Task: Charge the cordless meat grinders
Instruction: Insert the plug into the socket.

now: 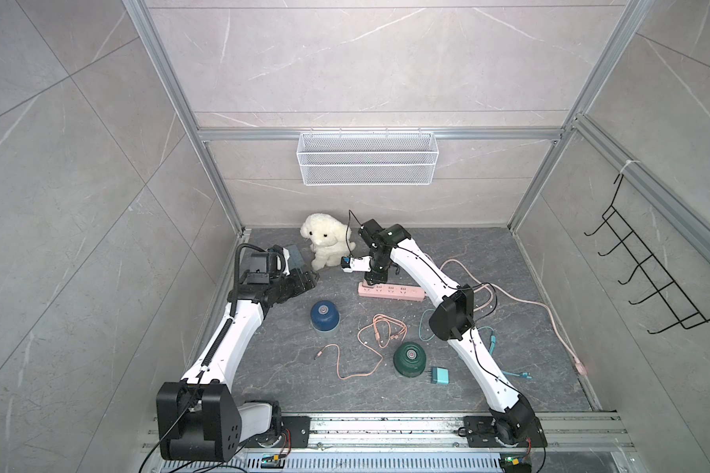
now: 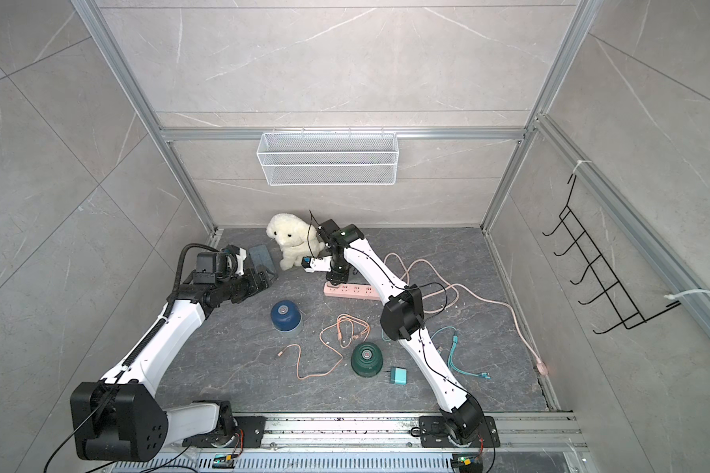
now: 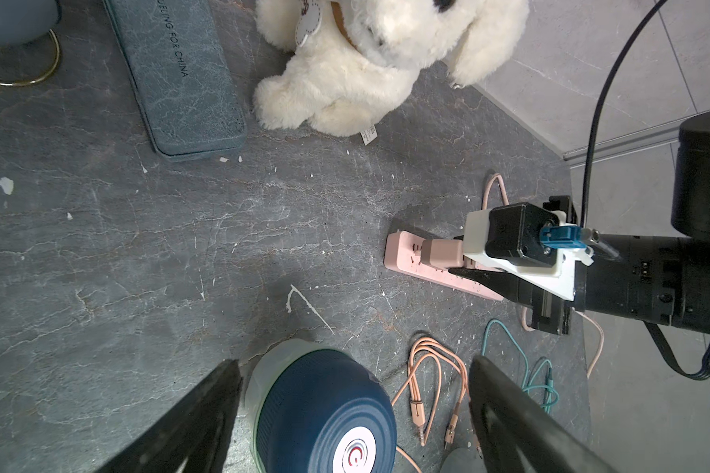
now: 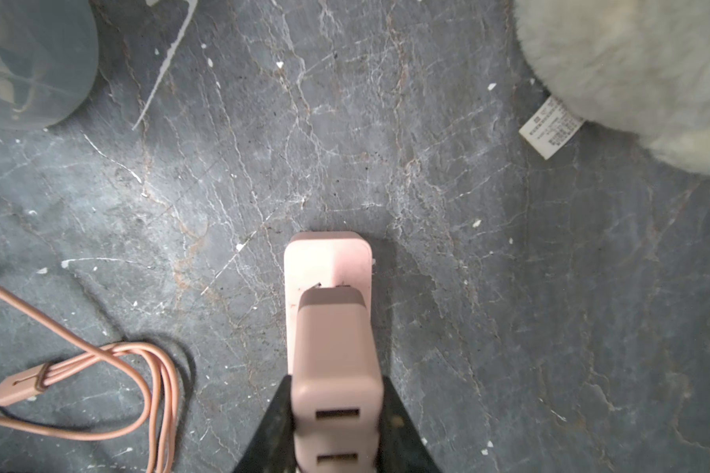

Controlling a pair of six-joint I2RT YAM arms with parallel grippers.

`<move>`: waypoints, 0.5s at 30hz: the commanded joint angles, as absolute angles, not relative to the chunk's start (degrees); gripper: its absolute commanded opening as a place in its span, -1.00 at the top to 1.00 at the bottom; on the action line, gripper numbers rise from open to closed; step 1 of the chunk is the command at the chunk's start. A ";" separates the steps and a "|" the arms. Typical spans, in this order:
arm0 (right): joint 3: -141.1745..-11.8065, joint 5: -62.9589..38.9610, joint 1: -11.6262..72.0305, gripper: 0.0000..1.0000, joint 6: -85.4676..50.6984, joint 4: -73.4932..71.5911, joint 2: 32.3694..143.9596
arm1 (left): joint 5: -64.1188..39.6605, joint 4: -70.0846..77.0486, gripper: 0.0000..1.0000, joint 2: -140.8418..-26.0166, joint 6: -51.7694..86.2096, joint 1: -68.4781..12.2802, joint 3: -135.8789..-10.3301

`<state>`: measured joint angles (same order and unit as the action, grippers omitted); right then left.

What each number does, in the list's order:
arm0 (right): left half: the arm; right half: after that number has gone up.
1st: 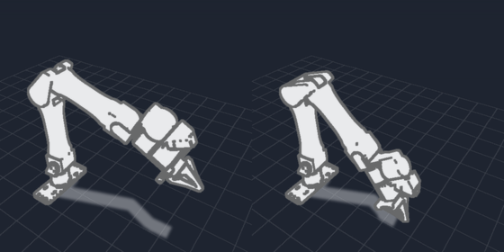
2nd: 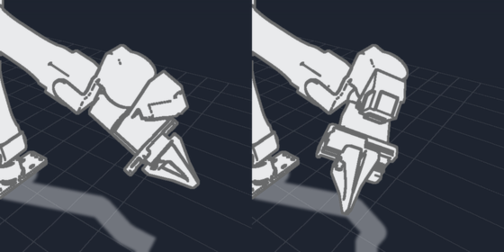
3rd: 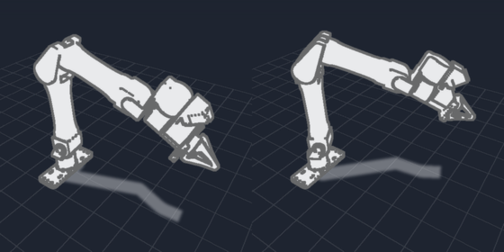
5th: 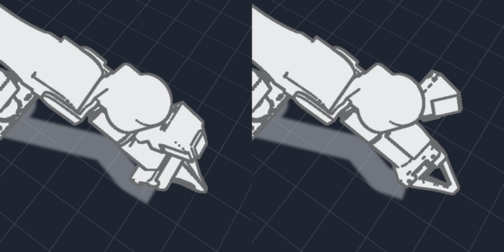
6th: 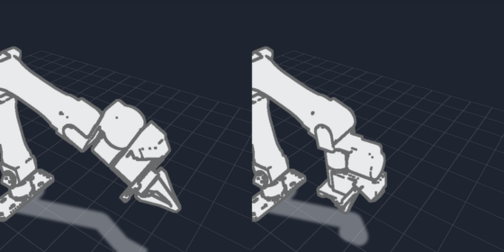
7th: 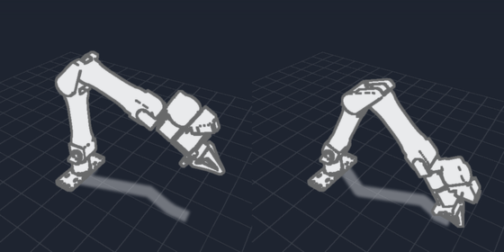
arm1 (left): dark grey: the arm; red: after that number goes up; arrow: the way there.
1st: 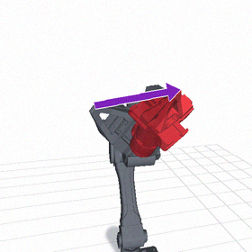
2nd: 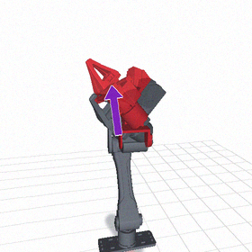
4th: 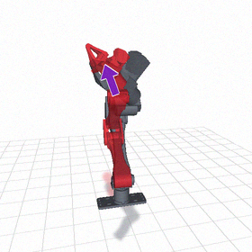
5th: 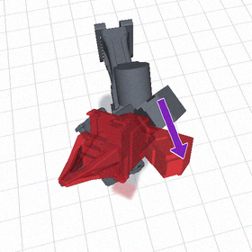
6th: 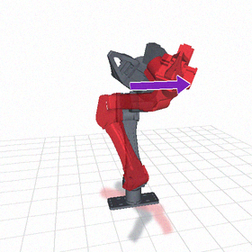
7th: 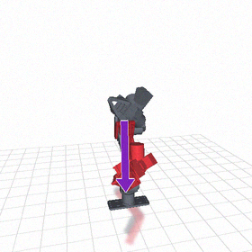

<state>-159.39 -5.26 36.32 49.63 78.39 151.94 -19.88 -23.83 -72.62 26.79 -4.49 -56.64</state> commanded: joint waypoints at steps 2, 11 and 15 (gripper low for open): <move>-160.77 -4.20 36.09 0.81 50.45 78.77 154.32 | -21.60 -22.46 -0.77 -72.58 26.46 -4.22 -56.43; -160.58 -5.00 36.09 0.81 51.16 77.79 155.51 | -21.98 -22.15 -0.78 -73.16 26.74 -4.22 -56.43; -160.03 -4.40 36.24 0.81 53.05 78.18 155.79 | -21.95 -22.24 -0.78 -73.09 26.86 -4.22 -56.32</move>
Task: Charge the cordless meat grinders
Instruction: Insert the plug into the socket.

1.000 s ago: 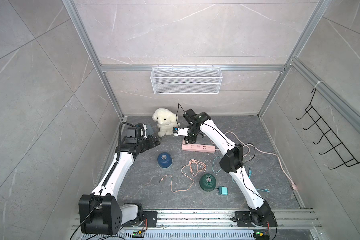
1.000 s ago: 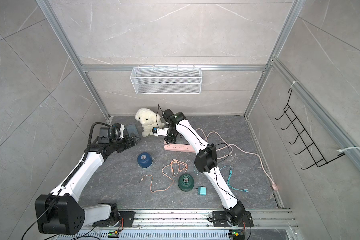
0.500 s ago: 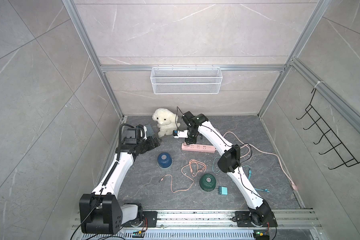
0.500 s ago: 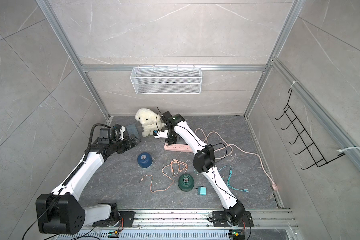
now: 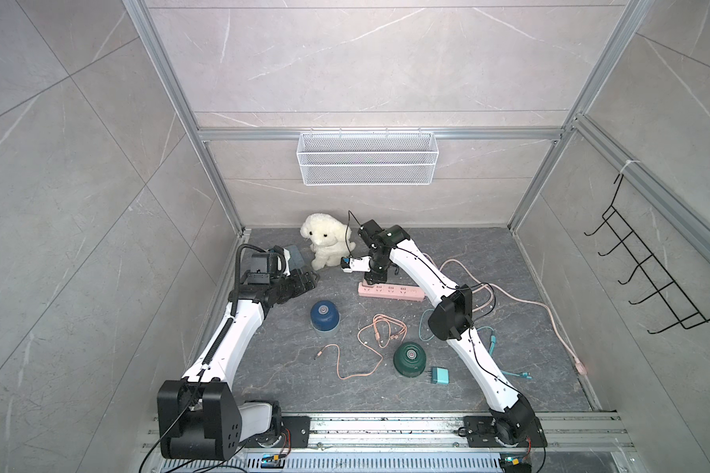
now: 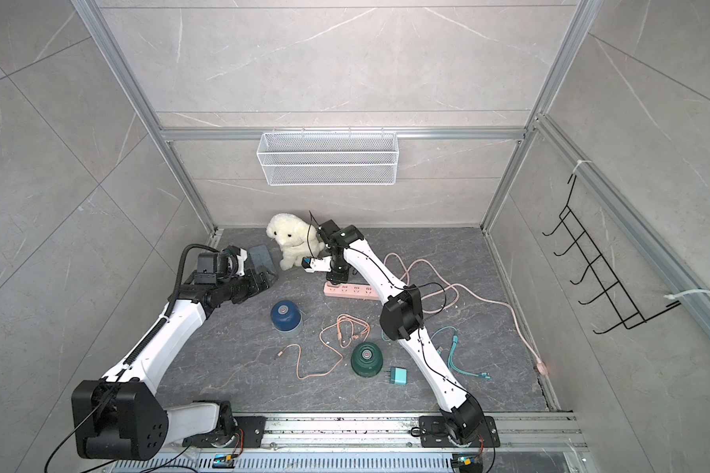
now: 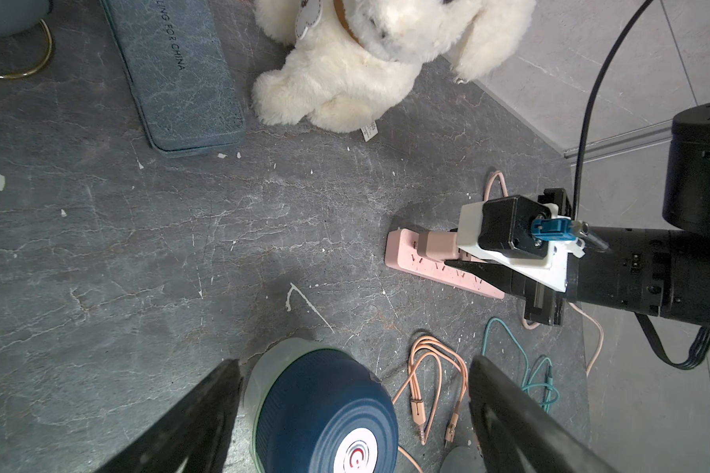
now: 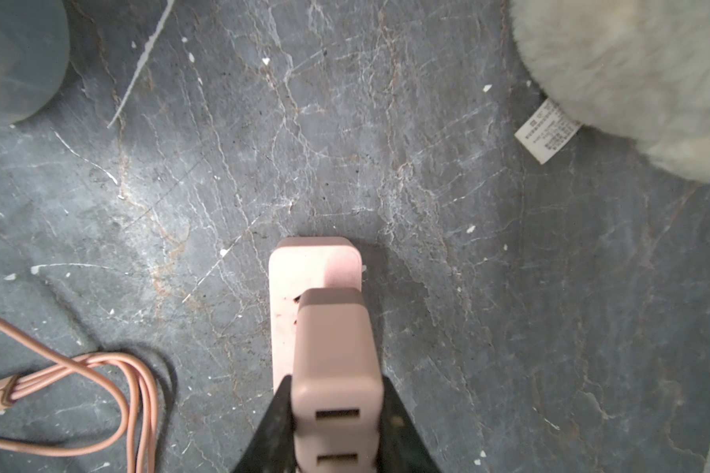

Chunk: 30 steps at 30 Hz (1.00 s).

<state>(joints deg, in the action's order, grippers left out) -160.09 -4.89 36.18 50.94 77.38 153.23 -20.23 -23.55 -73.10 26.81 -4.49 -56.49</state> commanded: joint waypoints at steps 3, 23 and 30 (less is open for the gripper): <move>-159.17 -2.71 37.05 0.78 54.65 77.57 156.21 | -22.21 -22.25 -0.78 -73.43 26.70 -4.22 -56.42; -158.20 -5.80 38.59 0.81 52.27 79.36 163.99 | -22.15 -24.34 -0.78 -72.43 25.99 -4.22 -56.60; -158.50 -3.38 40.48 0.78 53.92 77.88 164.03 | -22.68 -24.09 -0.78 -72.76 26.39 -4.22 -56.13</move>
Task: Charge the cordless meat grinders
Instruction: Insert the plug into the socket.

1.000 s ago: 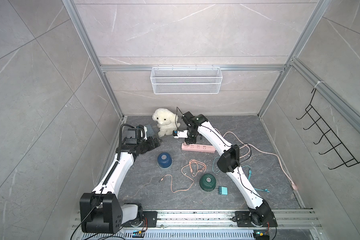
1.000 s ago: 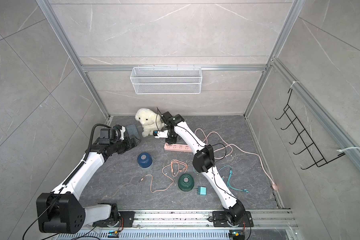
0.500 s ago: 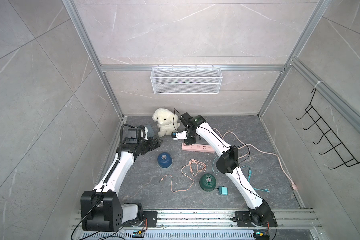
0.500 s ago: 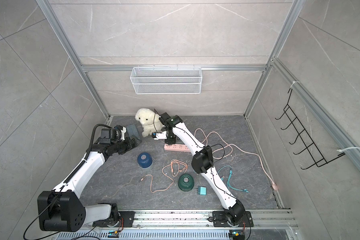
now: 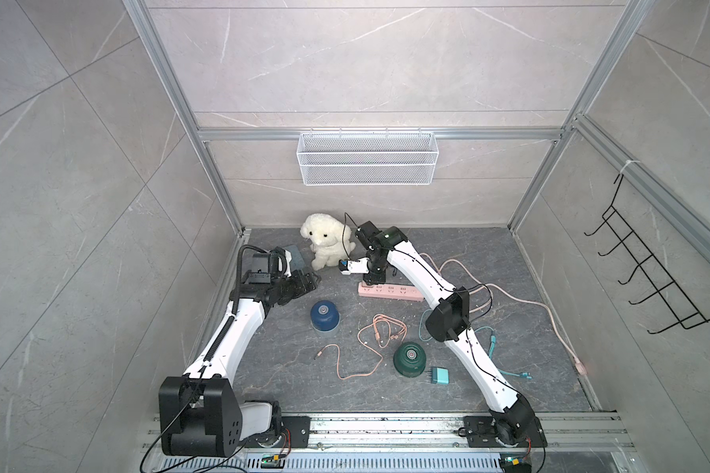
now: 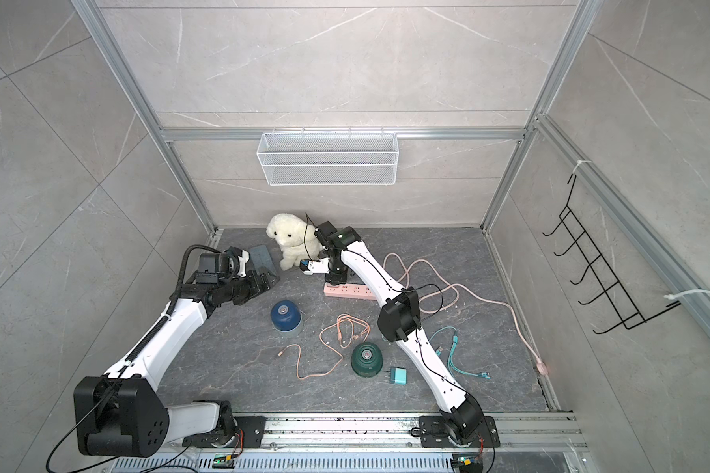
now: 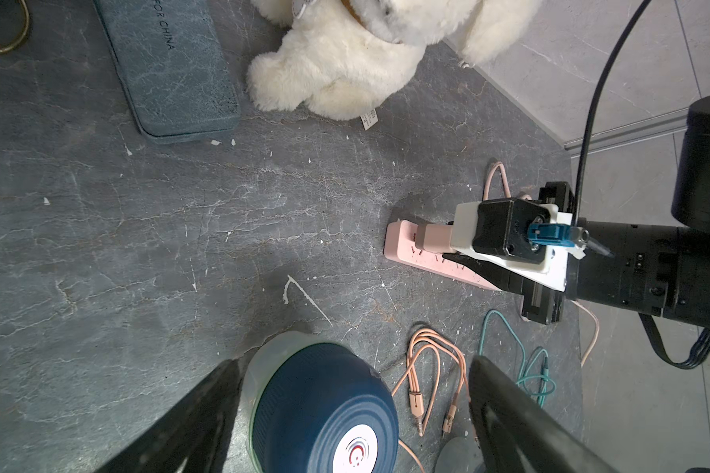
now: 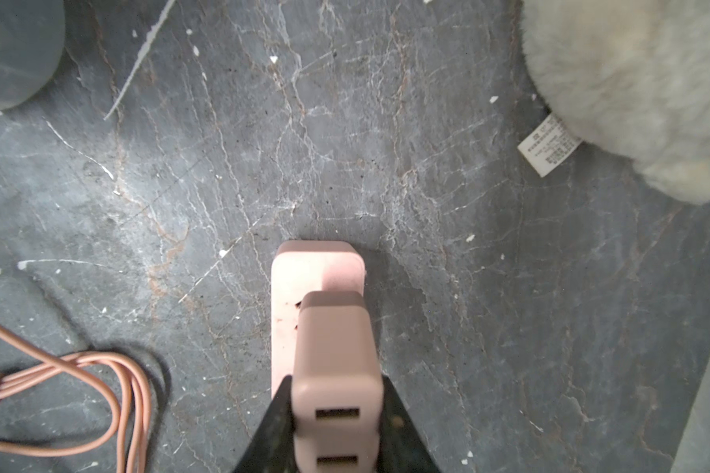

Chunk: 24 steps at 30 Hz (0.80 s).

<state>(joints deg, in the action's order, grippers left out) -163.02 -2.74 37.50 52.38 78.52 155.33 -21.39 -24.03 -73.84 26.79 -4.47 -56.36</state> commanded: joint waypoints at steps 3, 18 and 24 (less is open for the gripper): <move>-158.27 -1.17 41.12 0.76 53.91 77.37 164.68 | -22.54 -24.24 -0.78 -72.55 26.53 -4.22 -56.24; -155.65 -4.76 37.40 0.65 47.96 83.19 166.24 | -21.14 -26.63 -0.78 -72.25 25.65 -4.21 -57.92; -155.40 -7.85 36.10 0.64 44.95 85.90 165.79 | -20.76 -27.20 -0.78 -72.32 25.42 -4.13 -58.44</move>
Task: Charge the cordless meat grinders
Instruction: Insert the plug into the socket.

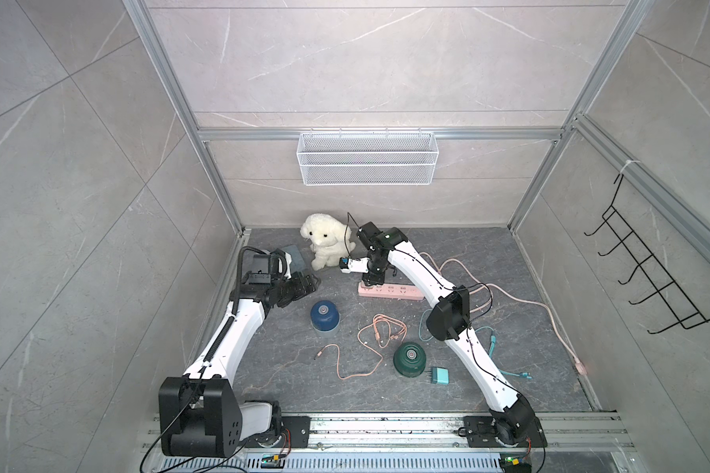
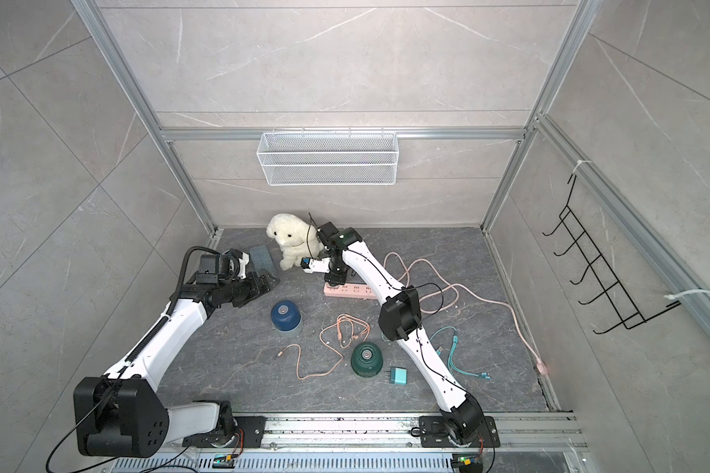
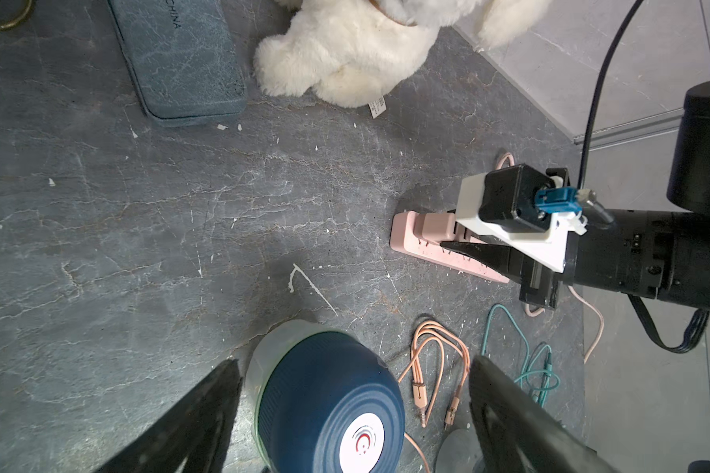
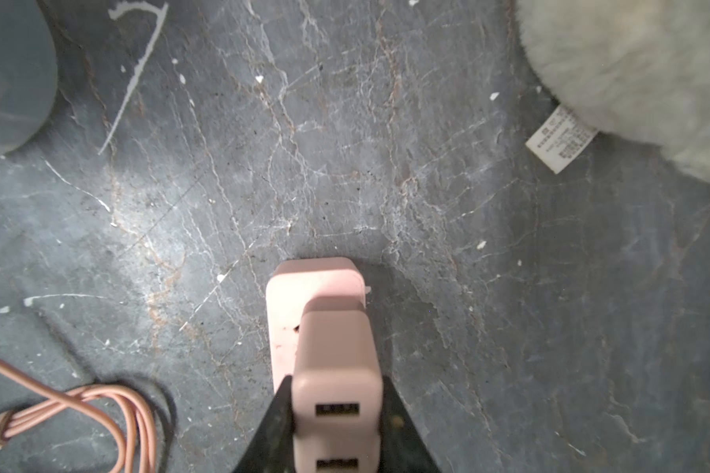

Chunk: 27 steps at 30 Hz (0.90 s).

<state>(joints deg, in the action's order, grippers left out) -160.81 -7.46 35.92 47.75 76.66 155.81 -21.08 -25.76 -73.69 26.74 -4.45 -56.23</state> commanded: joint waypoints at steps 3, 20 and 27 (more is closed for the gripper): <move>-156.48 -5.68 36.59 0.76 44.31 85.24 166.13 | -20.48 -27.18 -0.78 -72.02 25.56 -4.13 -58.40; -151.36 -4.56 39.94 0.79 44.47 79.08 149.76 | -20.42 -25.93 -0.79 -69.04 26.11 -4.13 -55.20; -149.24 -9.06 40.08 0.77 44.71 77.42 143.46 | -20.54 -25.84 -0.80 -68.42 25.81 -4.13 -54.76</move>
<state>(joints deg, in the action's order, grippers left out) -149.64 -4.43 38.79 46.06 73.54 148.20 -21.02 -25.76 -70.19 26.74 -4.45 -54.87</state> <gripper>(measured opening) 0.281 0.896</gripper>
